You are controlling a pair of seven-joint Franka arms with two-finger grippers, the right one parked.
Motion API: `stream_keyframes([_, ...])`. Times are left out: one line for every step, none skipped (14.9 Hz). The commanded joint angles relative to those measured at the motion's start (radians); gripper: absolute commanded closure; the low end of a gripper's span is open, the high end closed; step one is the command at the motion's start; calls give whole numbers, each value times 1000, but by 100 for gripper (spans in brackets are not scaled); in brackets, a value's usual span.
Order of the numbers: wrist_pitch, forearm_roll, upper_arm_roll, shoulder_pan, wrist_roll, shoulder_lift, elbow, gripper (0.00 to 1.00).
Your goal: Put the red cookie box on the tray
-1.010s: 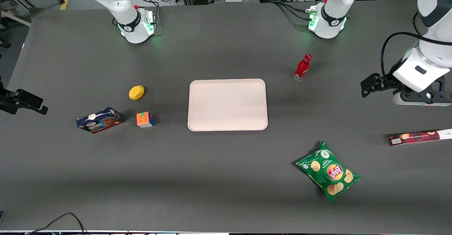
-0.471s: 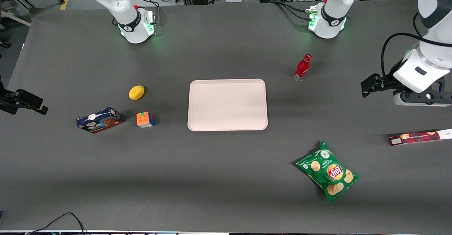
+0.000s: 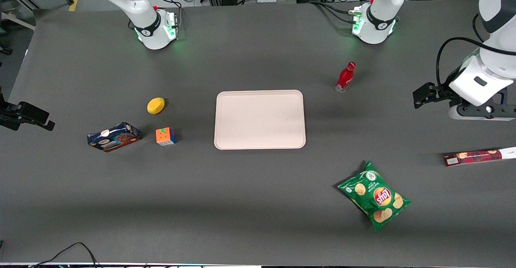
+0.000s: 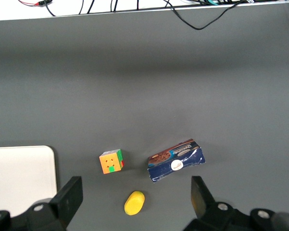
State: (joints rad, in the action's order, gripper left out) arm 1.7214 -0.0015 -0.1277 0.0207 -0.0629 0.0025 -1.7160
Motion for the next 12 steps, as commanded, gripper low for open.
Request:
stream_keyframes([-29, 11, 22, -5, 58, 10, 33, 0])
stream_keyframes([-28, 11, 25, -5, 75, 11, 33, 0])
stream_keyframes([-28, 12, 34, -4, 96, 11, 35, 0])
stream_keyframes([-28, 12, 46, -5, 127, 11, 35, 0])
stream_keyframes([-28, 15, 53, -4, 171, 13, 35, 0])
stream_keyframes([-28, 35, 62, -4, 234, 13, 35, 0])
stream_keyframes([-28, 72, 66, -4, 303, 13, 33, 0])
stream_keyframes([-28, 108, 66, -4, 378, 13, 32, 0])
stream_keyframes([-29, 147, 68, -4, 453, 13, 26, 0])
stream_keyframes([-29, 181, 68, -4, 522, 14, 24, 0])
stream_keyframes([-29, 202, 74, -4, 581, 16, 18, 0])
stream_keyframes([-26, 210, 82, -4, 641, 17, 7, 0])
